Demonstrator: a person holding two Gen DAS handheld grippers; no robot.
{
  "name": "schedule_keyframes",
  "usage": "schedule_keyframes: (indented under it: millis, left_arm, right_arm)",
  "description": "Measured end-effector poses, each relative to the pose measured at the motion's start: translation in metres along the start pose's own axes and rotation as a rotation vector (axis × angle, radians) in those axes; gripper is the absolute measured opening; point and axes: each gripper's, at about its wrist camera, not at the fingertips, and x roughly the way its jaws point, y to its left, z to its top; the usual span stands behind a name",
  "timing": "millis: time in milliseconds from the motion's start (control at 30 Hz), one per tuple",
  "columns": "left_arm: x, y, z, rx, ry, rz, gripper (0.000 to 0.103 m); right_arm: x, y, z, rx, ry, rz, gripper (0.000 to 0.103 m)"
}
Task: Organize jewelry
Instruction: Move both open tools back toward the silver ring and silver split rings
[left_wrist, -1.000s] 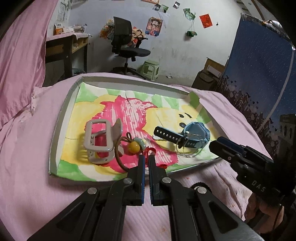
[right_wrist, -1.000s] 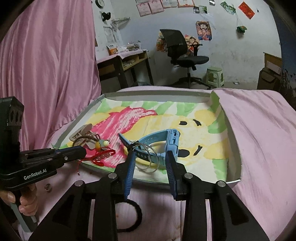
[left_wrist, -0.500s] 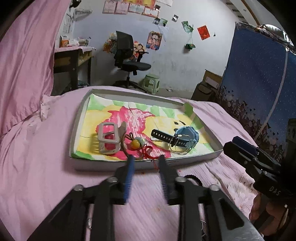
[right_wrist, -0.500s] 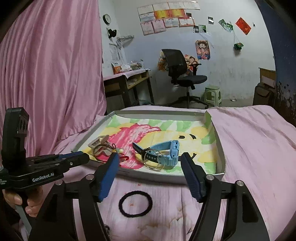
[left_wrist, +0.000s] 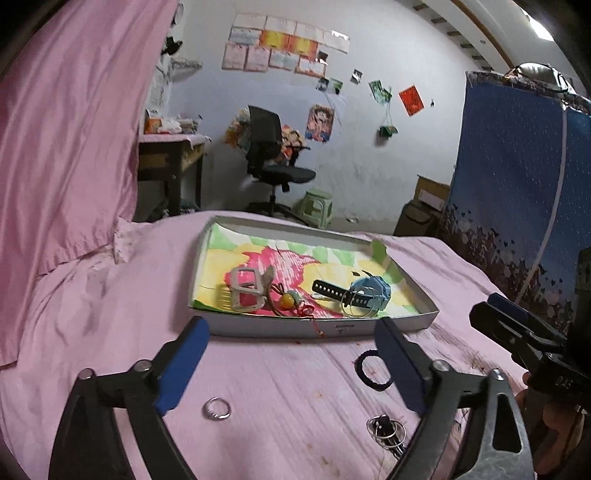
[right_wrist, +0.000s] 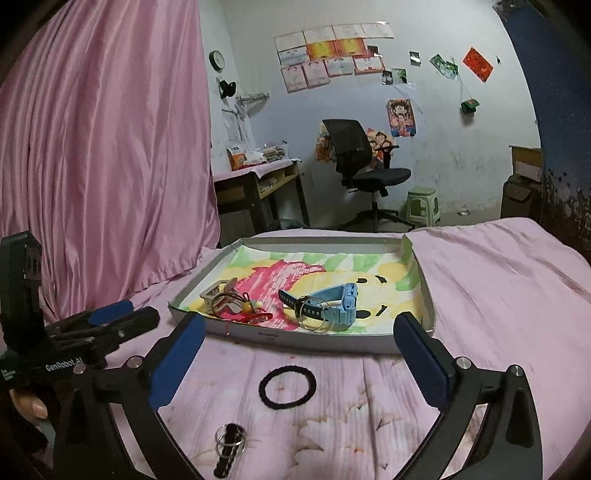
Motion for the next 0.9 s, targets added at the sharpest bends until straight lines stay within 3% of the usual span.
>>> schedule_keyframes:
  millis: [167,467,900]
  left_arm:
    - [-0.022,0.002,-0.007,0.000,-0.056,0.034,0.101]
    - [-0.058,0.009,-0.023,0.016,-0.112,0.067,0.103]
    - [-0.057,0.038,-0.049,0.026,0.002,0.083,0.103]
  right_arm:
    - [-0.017,0.005,-0.006,-0.021,-0.026,0.005,0.102]
    - [-0.043,0.020,-0.020,-0.082,-0.054,0.003,0.102]
    - [-0.044,0.035,-0.045,-0.175,0.036,0.023,0.102]
